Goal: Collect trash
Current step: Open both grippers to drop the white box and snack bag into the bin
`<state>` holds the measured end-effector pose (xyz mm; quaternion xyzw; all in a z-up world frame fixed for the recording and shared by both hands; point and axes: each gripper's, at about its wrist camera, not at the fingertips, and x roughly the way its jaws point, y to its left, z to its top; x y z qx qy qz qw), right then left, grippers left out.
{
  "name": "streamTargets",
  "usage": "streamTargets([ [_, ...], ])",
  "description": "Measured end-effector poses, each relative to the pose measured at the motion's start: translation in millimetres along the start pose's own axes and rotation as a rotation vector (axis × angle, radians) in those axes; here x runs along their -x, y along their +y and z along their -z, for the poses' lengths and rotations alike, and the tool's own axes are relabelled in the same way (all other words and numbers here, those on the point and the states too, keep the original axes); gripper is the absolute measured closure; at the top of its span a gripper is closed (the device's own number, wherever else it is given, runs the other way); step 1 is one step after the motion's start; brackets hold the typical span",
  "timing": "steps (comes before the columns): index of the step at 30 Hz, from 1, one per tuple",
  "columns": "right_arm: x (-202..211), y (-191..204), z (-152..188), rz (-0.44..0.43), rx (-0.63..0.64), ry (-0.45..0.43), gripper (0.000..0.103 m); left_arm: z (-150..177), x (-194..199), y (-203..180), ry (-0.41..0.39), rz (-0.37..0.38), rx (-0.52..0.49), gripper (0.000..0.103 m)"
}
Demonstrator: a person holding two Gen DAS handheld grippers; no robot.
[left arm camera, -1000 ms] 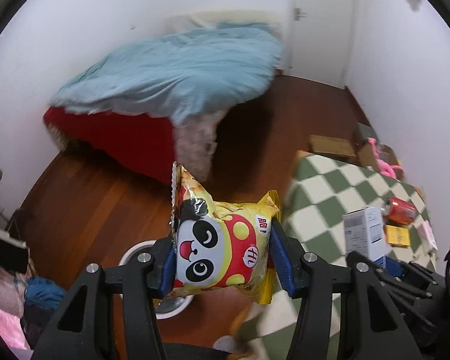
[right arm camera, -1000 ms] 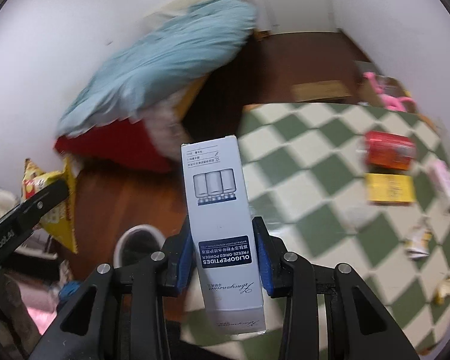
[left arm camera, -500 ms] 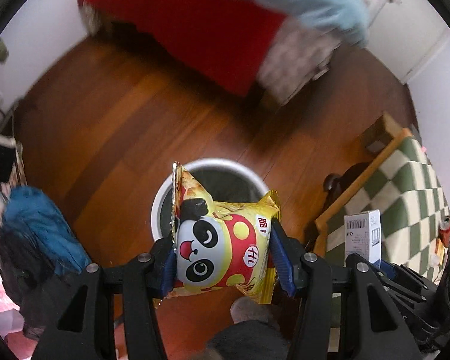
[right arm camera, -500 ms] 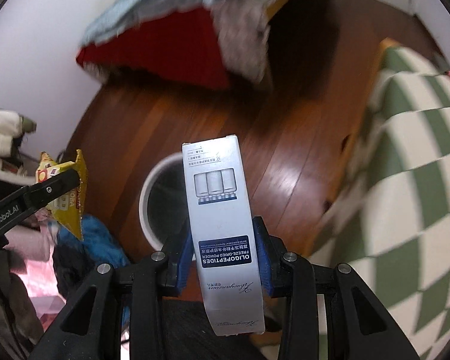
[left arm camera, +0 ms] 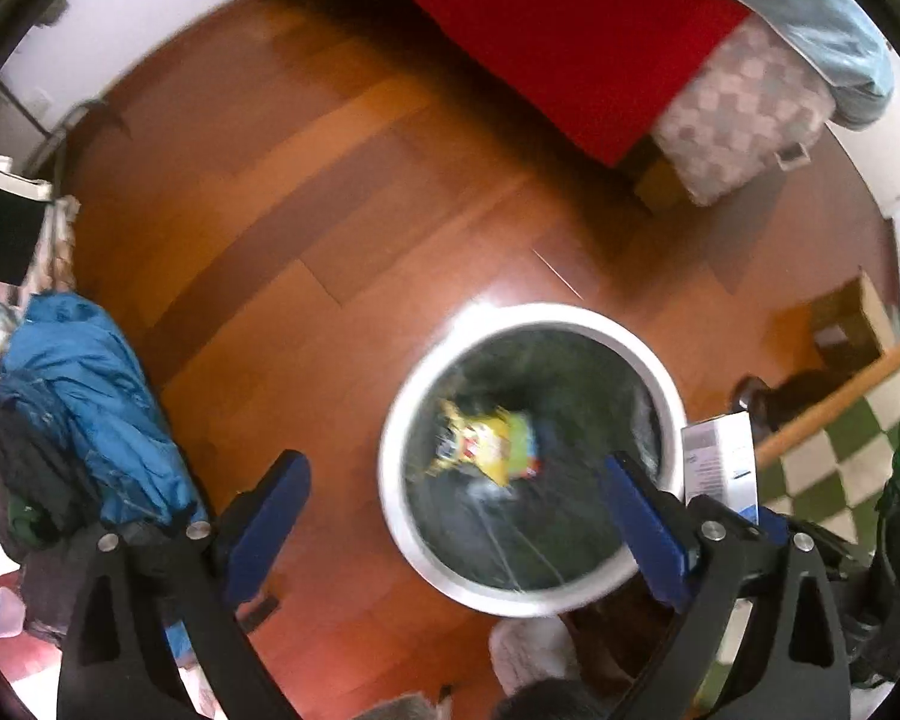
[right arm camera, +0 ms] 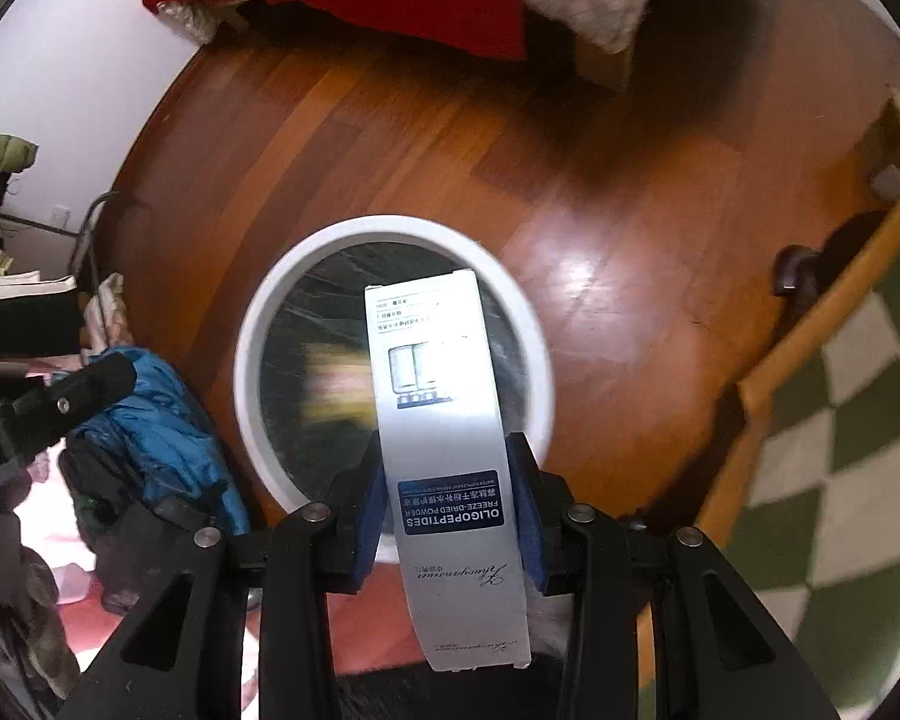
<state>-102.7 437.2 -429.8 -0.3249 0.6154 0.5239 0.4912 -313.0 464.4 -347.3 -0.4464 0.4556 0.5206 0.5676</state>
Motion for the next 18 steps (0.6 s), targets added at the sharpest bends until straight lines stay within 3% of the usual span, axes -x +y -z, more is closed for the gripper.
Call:
streamTargets([
  [1, -6.0, 1.4, -3.2, 0.000, 0.002, 0.008, 0.058, 1.1, 0.0, 0.4, -0.011, -0.021, -0.002, 0.004],
  [3, -16.3, 6.7, -9.3, -0.013, 0.020, 0.014, 0.012, 6.6, -0.4, 2.3, -0.024, -0.066, -0.009, 0.004],
  [4, -18.9, 6.1, -11.8, -0.016, 0.024, 0.012, 0.007, 6.6, -2.2, 3.6, -0.024, -0.075, -0.012, 0.004],
  [10, -17.2, 8.6, -5.4, 0.034, 0.058, 0.010, 0.003, 18.9, -1.0, 0.4, -0.022, -0.126, -0.043, 0.004],
  [18, 8.2, 8.8, 21.6, 0.141, 0.101, -0.021, 0.002, 33.0, 26.1, -7.1, -0.046, -0.119, -0.060, 0.004],
])
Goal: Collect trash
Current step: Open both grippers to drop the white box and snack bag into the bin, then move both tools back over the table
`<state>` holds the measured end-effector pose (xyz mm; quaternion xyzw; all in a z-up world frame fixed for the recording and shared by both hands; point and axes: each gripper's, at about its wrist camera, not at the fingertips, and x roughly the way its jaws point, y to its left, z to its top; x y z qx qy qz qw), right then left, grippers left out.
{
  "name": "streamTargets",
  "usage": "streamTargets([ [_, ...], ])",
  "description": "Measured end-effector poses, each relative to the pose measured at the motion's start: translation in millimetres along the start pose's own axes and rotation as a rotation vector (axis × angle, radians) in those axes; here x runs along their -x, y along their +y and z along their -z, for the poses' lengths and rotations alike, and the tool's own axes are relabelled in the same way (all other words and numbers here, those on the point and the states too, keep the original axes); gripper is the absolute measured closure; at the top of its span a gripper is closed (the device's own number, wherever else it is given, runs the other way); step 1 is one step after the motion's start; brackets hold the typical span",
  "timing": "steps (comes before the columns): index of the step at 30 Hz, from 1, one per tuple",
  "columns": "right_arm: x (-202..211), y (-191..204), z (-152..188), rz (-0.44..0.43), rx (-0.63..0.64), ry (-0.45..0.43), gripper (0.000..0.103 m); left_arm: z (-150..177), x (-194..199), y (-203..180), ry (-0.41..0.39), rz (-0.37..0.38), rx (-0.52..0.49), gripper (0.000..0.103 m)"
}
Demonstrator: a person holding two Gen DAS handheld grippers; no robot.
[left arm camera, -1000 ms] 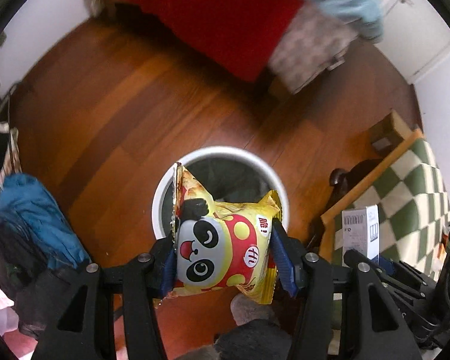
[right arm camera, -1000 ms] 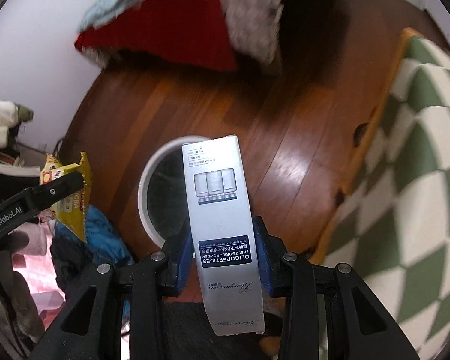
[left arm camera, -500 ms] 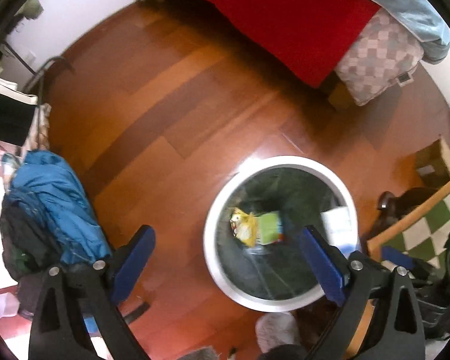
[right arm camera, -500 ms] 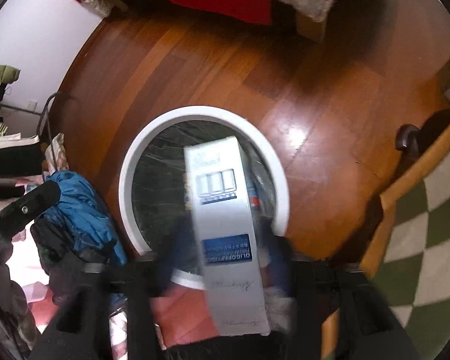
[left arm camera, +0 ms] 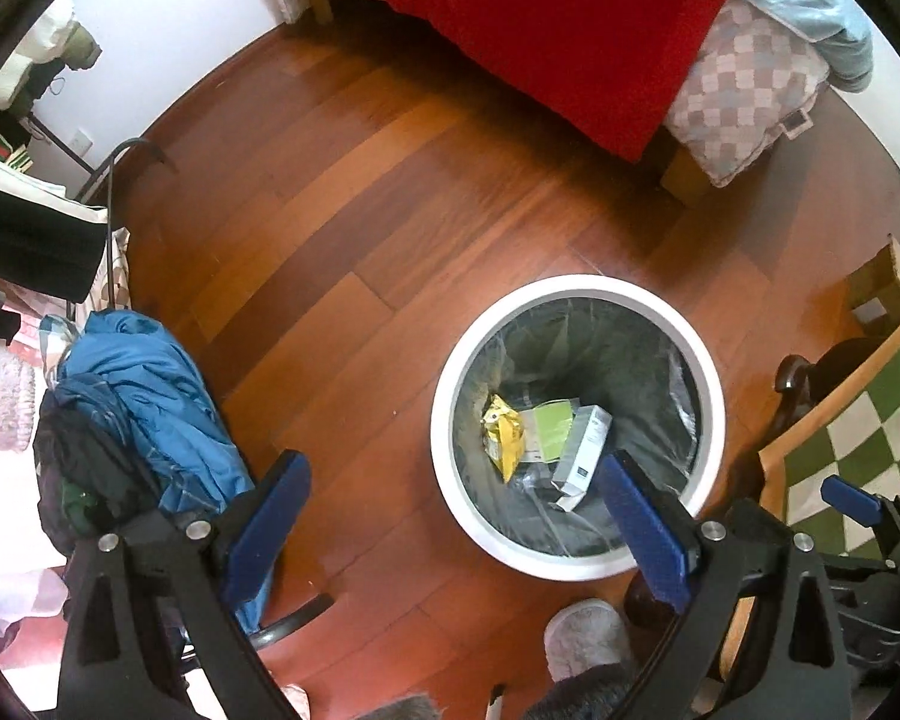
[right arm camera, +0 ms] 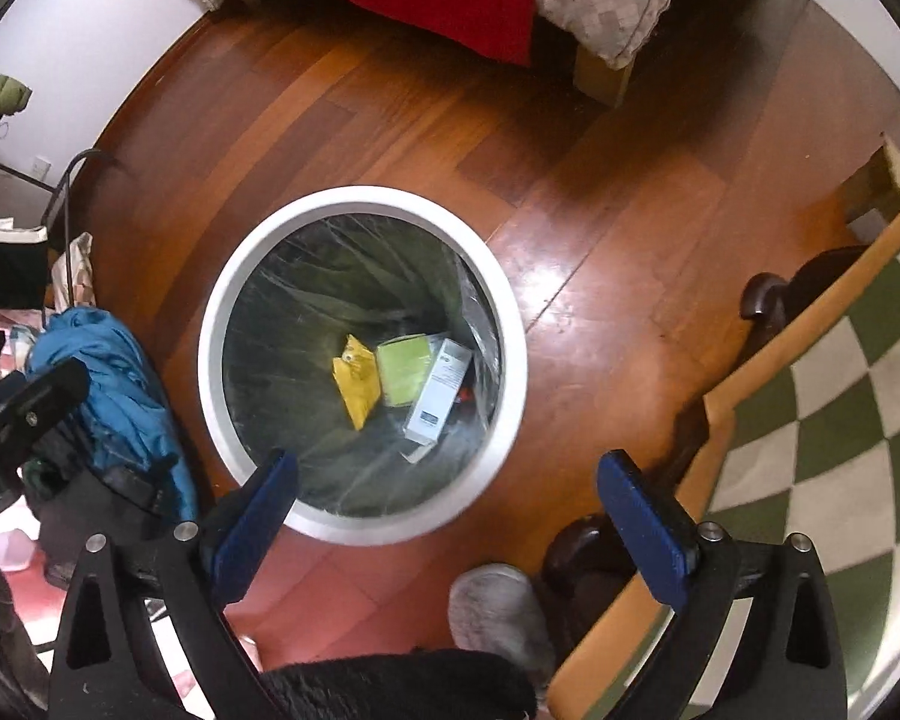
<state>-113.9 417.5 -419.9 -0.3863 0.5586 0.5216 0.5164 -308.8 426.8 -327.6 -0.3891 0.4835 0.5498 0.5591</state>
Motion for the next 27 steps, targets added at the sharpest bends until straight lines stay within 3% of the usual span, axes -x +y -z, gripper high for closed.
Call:
streamTargets([
  [11, 68.9, -4.1, 38.9, 0.037, -0.031, -0.105, 0.002, 25.6, 65.6, -4.5, -0.081, 0.019, -0.015, 0.004],
  [27, 217.3, -10.8, 110.1, -0.035, -0.028, -0.345, 0.002, 77.5, 192.7, -17.1, -0.288, 0.069, -0.053, 0.004],
])
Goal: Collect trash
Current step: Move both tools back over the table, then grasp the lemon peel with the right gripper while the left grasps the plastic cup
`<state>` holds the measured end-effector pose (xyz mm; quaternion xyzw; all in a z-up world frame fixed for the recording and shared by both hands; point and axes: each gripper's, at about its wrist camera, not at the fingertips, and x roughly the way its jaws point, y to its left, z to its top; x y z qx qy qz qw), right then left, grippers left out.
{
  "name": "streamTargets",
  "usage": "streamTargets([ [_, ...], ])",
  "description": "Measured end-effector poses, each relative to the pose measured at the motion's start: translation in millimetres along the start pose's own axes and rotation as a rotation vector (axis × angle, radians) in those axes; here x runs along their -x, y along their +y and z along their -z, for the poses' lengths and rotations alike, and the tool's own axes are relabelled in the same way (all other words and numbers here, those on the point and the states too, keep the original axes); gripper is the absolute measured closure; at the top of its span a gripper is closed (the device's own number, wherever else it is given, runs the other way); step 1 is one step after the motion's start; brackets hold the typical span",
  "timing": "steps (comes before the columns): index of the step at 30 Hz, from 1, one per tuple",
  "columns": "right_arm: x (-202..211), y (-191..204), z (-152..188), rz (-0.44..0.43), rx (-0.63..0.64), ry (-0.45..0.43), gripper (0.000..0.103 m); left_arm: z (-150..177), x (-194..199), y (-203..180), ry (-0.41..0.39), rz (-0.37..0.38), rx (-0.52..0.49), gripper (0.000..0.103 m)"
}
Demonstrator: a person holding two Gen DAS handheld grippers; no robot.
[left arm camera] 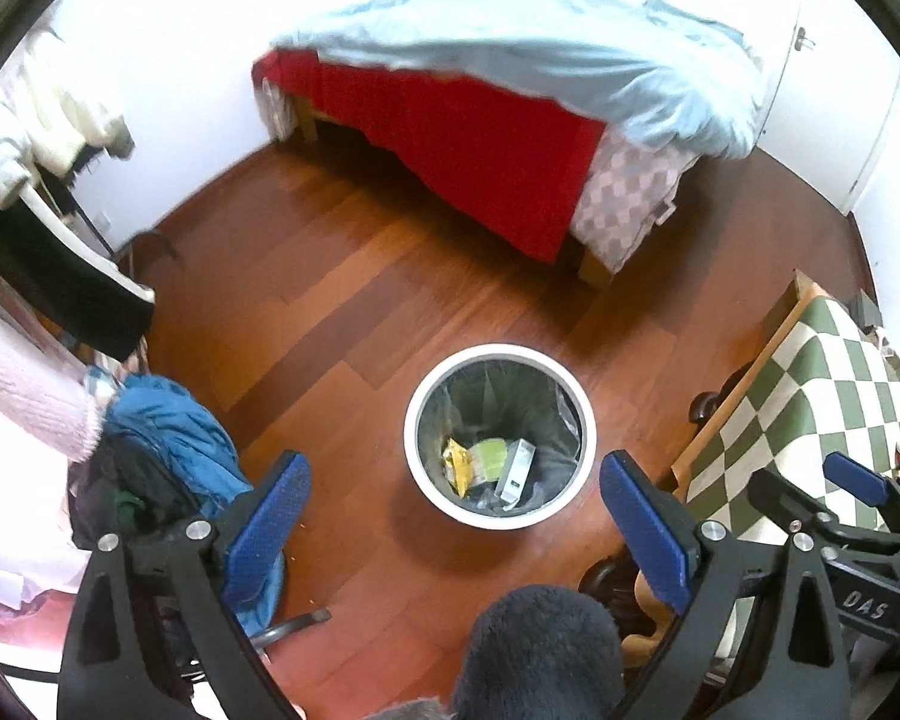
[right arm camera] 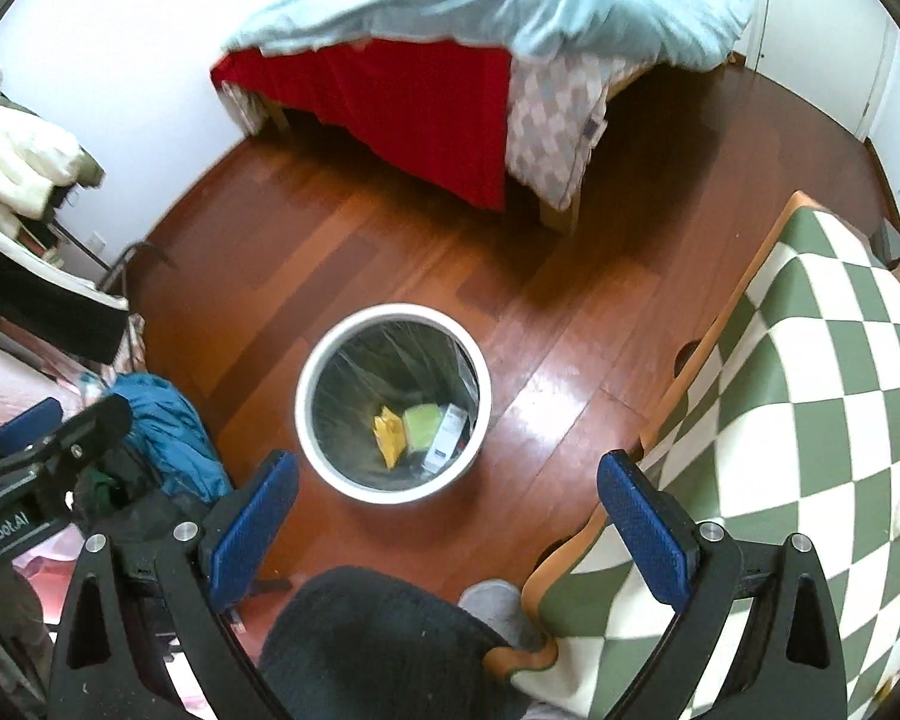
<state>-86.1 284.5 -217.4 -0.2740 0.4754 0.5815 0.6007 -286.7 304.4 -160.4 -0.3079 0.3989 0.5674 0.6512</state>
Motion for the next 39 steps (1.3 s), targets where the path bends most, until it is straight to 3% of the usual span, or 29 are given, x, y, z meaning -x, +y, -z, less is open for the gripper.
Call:
streamTargets([
  [5, 49.7, -16.7, 14.1, -0.049, -0.055, -0.064, 0.002, 4.1, 35.5, -17.0, -0.048, 0.004, -0.027, 0.004],
  [9, 91.5, -44.6, 36.5, -0.113, -0.145, -0.116, 0.002, 8.8, 59.1, -42.1, -0.092, 0.053, -0.066, 0.004],
  [14, 138.2, -103.1, 74.3, -0.105, -0.296, -0.167, 0.002, 23.8, 65.9, -112.1, -0.101, 0.139, -0.166, 0.004],
  [20, 179.0, -212.5, 143.9, 0.074, -0.517, -0.175, 0.002, 64.9, 32.5, -223.2, 0.005, 0.218, -0.336, 0.004],
  [21, 182.9, -235.8, 158.0, 0.117, -0.563, -0.166, 0.002, 75.9, 24.2, -246.7, 0.030, 0.231, -0.375, 0.000],
  [28, 201.5, -406.5, 275.2, 0.335, -0.959, -0.121, 0.002, 140.2, -21.0, -374.5, 0.188, 0.269, -0.578, 0.000],
  [33, 188.8, -496.7, 345.0, 0.387, -1.157, -0.094, 0.024, 165.7, -37.5, -434.7, 0.225, 0.232, -0.683, 0.000],
  [38, 166.1, -533.7, 368.9, 0.346, -1.231, -0.094, 0.040, 165.8, -39.3, -461.5, 0.228, 0.226, -0.710, 0.000],
  [39, 167.6, -533.9, 364.8, 0.367, -1.206, -0.128, 0.056, 166.5, -40.3, -464.5, 0.228, 0.225, -0.709, 0.000],
])
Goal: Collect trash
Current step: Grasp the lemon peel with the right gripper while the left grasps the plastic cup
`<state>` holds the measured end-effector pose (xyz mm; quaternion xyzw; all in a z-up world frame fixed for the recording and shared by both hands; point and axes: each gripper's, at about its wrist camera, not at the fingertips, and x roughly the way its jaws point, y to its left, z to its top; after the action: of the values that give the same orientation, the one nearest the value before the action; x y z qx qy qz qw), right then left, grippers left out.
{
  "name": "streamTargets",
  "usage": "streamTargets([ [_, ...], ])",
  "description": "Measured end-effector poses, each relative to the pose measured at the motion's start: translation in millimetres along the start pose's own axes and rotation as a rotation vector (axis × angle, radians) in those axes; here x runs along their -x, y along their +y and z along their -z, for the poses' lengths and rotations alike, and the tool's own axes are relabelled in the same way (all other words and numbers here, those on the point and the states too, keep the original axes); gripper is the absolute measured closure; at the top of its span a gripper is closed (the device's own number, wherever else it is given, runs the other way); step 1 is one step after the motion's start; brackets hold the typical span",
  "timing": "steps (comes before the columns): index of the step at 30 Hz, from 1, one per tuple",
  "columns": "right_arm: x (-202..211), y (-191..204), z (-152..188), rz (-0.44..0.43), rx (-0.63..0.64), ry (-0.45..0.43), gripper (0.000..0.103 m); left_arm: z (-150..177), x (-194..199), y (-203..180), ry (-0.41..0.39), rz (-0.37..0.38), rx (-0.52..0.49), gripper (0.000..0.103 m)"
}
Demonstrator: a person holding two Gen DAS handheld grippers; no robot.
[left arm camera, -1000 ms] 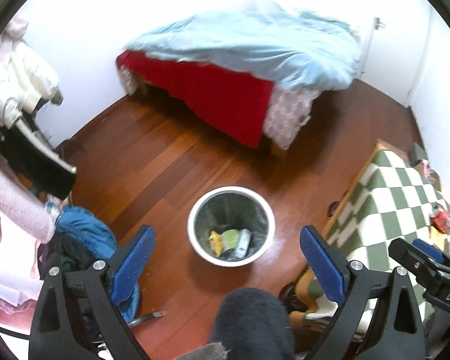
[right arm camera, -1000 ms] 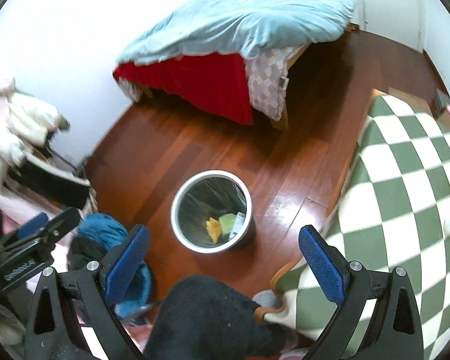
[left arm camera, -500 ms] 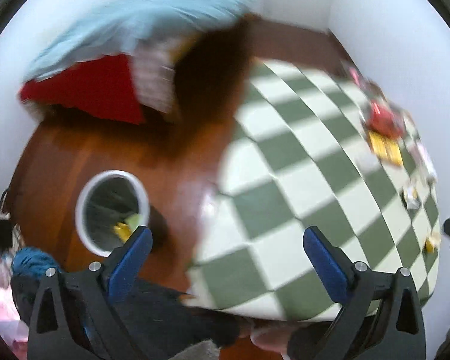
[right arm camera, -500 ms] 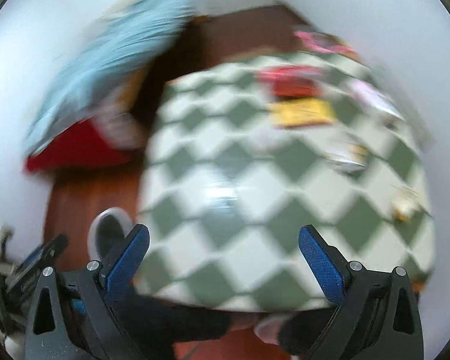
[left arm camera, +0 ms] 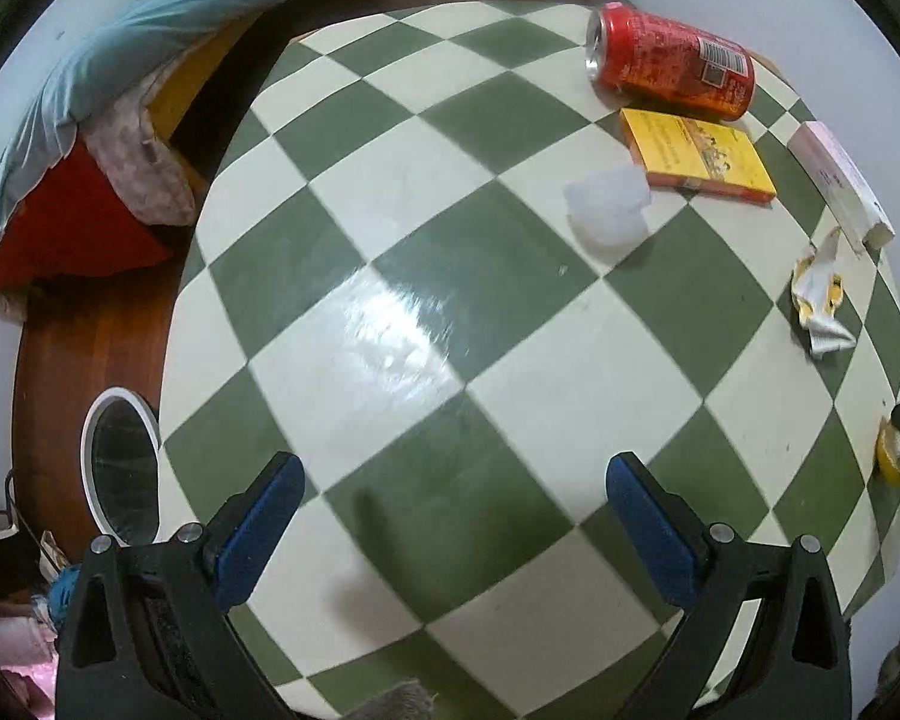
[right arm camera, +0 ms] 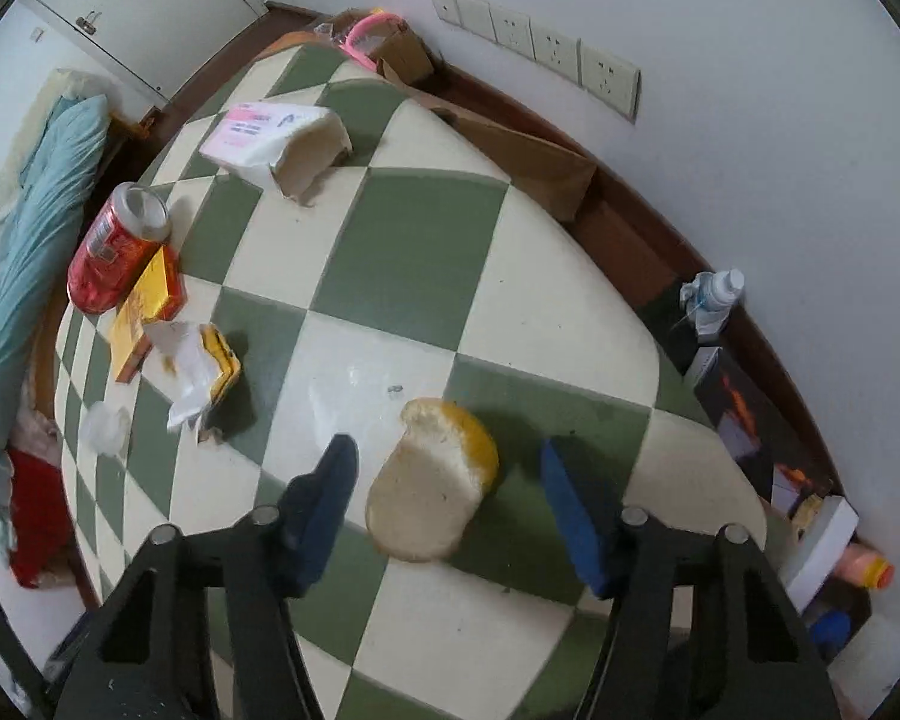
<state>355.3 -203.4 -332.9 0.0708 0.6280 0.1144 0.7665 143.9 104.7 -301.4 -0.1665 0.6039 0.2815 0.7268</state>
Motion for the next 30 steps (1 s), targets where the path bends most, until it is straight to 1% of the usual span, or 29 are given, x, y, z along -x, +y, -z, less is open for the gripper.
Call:
streamTargets([
  [1, -1.5, 5.5, -1.5, -0.009, 0.025, -0.011, 0.065, -2.1, 0.0, -0.8, -0.002, 0.000, 0.002, 0.000],
  [2, -4.5, 11.9, -2.3, 0.006, 0.047, -0.018, 0.071, -3.8, -0.6, -1.9, -0.001, -0.002, 0.004, 0.000],
  [4, -9.3, 23.8, -3.3, 0.020, 0.090, -0.030, 0.073, -7.1, -0.5, -2.7, -0.002, 0.002, 0.011, 0.000],
  [6, -9.5, 35.7, -3.2, -0.001, 0.123, -0.041, 0.077, -12.1, -1.8, -1.8, -0.001, 0.014, 0.028, 0.000],
  [9, -5.9, 55.6, -4.1, -0.028, 0.163, -0.059, 0.077, -29.3, -6.1, -2.1, 0.004, 0.043, 0.056, 0.001],
  [12, -11.9, 70.5, -14.1, -0.039, 0.183, -0.050, 0.077, -48.9, -9.4, -7.0, 0.009, 0.087, 0.082, 0.001],
  [15, -21.7, 82.4, -28.4, -0.018, 0.186, -0.046, 0.077, -67.9, -13.5, -15.2, 0.030, 0.162, 0.104, 0.001],
  [17, -26.5, 85.6, -36.2, -0.012, 0.174, -0.035, 0.077, -77.2, -16.3, -20.6, 0.029, 0.194, 0.112, 0.003],
  [19, -30.6, 87.5, -42.7, -0.007, 0.168, -0.027, 0.077, -84.0, -21.0, -24.7, 0.039, 0.209, 0.114, 0.019],
  [20, -32.8, 87.9, -45.5, -0.004, 0.166, -0.024, 0.077, -86.7, -24.6, -27.6, 0.048, 0.217, 0.113, 0.022],
  [22, -35.4, 90.2, -49.0, 0.000, 0.169, -0.020, 0.077, -90.2, -31.9, -31.3, 0.057, 0.217, 0.107, 0.024],
  [23, -35.3, 90.1, -50.3, 0.001, 0.169, -0.019, 0.077, -92.4, -32.9, -31.6, 0.048, 0.222, 0.104, 0.028],
  [24, -35.4, 90.8, -51.0, 0.003, 0.172, -0.020, 0.077, -92.9, -33.2, -32.9, 0.039, 0.216, 0.097, 0.051],
  [25, -35.6, 91.4, -51.5, 0.004, 0.174, -0.020, 0.077, -92.9, -33.5, -34.7, 0.036, 0.210, 0.086, 0.064],
  [27, -35.4, 92.1, -51.0, 0.006, 0.177, -0.021, 0.077, -91.7, -31.8, -35.3, 0.022, 0.208, 0.078, 0.065],
  [30, -34.6, 92.8, -49.5, 0.003, 0.183, -0.021, 0.077, -90.5, -24.2, -36.0, -0.033, 0.167, 0.040, 0.065],
])
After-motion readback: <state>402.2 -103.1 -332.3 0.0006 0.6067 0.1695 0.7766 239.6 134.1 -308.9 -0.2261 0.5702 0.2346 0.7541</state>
